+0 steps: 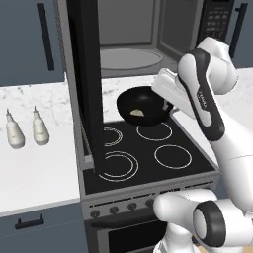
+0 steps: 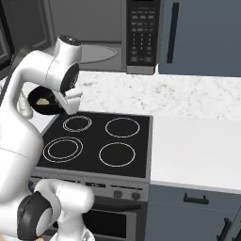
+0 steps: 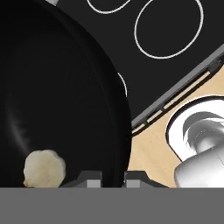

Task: Pick the garlic from the sink and place it in the bowl. Then pick the bowl and place it in the microwave. Then close the microwave door and press the start button.

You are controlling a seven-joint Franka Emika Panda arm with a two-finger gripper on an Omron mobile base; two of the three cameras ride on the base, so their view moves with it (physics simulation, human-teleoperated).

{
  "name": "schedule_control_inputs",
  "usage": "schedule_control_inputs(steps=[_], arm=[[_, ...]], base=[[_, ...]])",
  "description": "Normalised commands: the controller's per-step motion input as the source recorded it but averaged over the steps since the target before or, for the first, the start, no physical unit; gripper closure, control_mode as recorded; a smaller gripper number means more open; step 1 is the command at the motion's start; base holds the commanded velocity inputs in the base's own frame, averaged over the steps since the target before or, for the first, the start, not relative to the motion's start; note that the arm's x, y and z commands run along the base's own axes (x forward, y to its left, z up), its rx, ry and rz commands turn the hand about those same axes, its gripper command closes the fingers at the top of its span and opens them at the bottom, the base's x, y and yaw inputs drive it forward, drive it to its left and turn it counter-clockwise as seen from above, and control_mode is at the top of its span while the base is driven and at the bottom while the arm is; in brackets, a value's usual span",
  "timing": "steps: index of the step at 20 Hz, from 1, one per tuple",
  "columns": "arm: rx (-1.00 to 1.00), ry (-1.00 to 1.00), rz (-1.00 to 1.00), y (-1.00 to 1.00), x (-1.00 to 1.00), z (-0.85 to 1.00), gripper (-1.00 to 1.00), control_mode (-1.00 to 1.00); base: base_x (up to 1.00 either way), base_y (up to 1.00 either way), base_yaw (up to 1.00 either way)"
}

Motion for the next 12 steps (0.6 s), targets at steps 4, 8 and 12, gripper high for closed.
schedule_control_inputs(steps=[4, 8, 12], arm=[[0.0, -0.23, 0.0, 0.0, 0.39, 0.95, 1.0, -1.0], [0.02, -0.14, -0.01, 0.0, 0.9, 0.85, 1.0, -1.0], [0.06, 0.0, -0.08, 0.0, 1.0, 0.52, 1.0, -1.0]], base=[[0.0, 0.0, 0.0], [0.0, 0.0, 0.0], [0.0, 0.0, 0.0]])
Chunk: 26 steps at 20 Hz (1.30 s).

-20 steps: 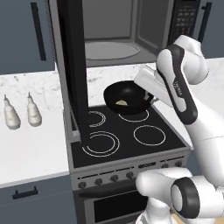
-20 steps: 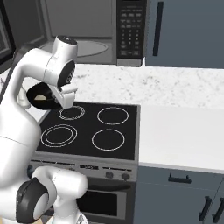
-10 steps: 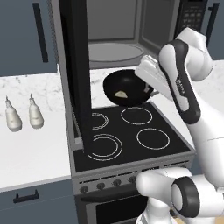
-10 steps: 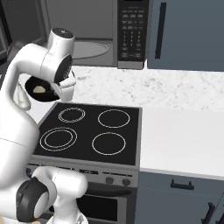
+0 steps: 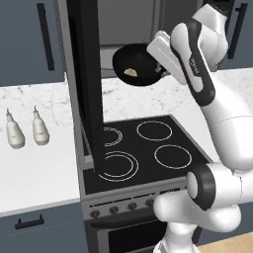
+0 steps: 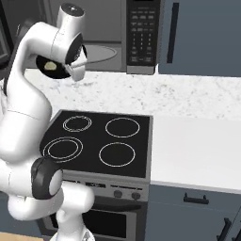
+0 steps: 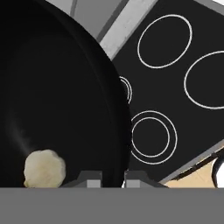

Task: Pick the garlic from the sink and place it in the bowl. Then pick the bowl and place it in the microwave. Then close the microwave door and press the start button.

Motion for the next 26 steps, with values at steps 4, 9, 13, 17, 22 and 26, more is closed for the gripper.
schedule_control_inputs(steps=[4, 9, 13, 17, 22, 26], arm=[[0.04, 0.01, -0.11, 0.02, 1.0, 0.27, 1.0, -1.0], [0.02, 0.05, -0.14, 0.02, 1.0, 0.01, 1.0, -1.0], [0.0, 0.01, -0.2, 0.2, 1.0, 0.0, 1.0, -1.0], [0.0, 0.0, -0.21, 0.36, 0.98, 0.0, 1.0, -1.0], [0.0, 0.0, -0.22, 0.22, 0.44, -0.09, 1.0, -1.0], [0.0, -0.05, -0.19, 0.07, -0.03, -0.25, -1.0, -1.0]], base=[[0.0, 0.0, 0.0], [0.0, 0.0, 0.0], [0.0, 0.0, 0.0], [0.0, 0.0, 0.0], [0.0, 0.0, 0.0], [0.0, 0.0, 0.0]])
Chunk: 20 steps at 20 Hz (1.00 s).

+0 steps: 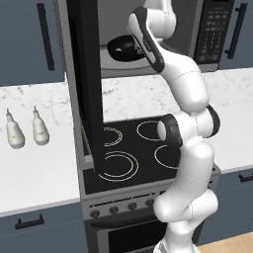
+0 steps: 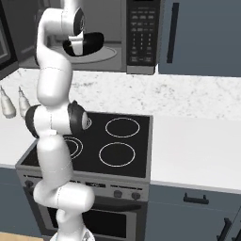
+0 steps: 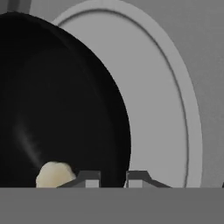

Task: Pick the garlic from the sink and place it in the bowl. Then pick the bowl and place it in the microwave. Then close the microwave door and press the start button.

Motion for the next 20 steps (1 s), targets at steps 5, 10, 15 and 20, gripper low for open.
schedule_control_inputs(steps=[5, 10, 15, 20], arm=[[0.0, -0.23, -0.06, -0.05, -0.8, -0.07, -1.0, -1.0], [0.0, -0.23, 0.0, -0.22, -1.0, -0.63, -1.0, -1.0], [0.0, -0.16, 0.0, -0.2, -1.0, -0.72, -1.0, -1.0], [-0.02, -0.13, 0.0, -0.04, -1.0, -0.63, -1.0, -1.0]], base=[[0.0, 0.0, 0.0], [0.0, 0.0, 0.0], [0.0, 0.0, 0.0], [0.0, 0.0, 0.0]])
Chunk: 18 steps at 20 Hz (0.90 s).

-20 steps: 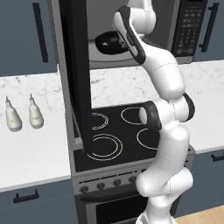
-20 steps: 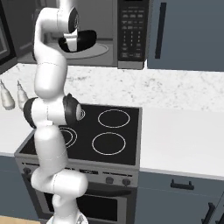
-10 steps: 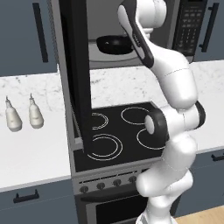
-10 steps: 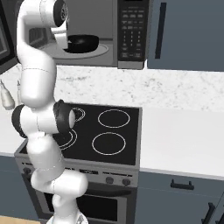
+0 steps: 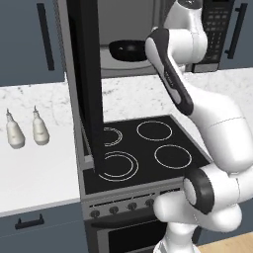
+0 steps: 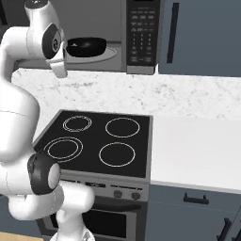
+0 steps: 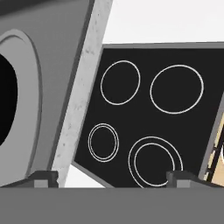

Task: Pick the garlic from the sink and place it in the bowl. Then pick the bowl and place it in the microwave. Then close the microwave door and press the start button.

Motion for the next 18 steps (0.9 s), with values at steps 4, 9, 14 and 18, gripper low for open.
schedule_control_inputs(steps=[4, 9, 14, 18], arm=[[-0.07, -0.06, 0.0, 0.02, -1.0, -0.57, -1.0, -1.0], [-0.18, 0.01, 0.0, 0.2, -1.0, -0.99, -1.0, -1.0], [-0.02, -0.16, 0.0, 0.07, -1.0, -0.2, -1.0, -1.0], [0.0, -0.14, 0.0, 0.31, -1.0, 0.22, -1.0, -1.0]], base=[[0.0, 0.0, 0.0], [0.0, 0.0, 0.0], [0.0, 0.0, 0.0], [0.0, 0.0, 0.0]])
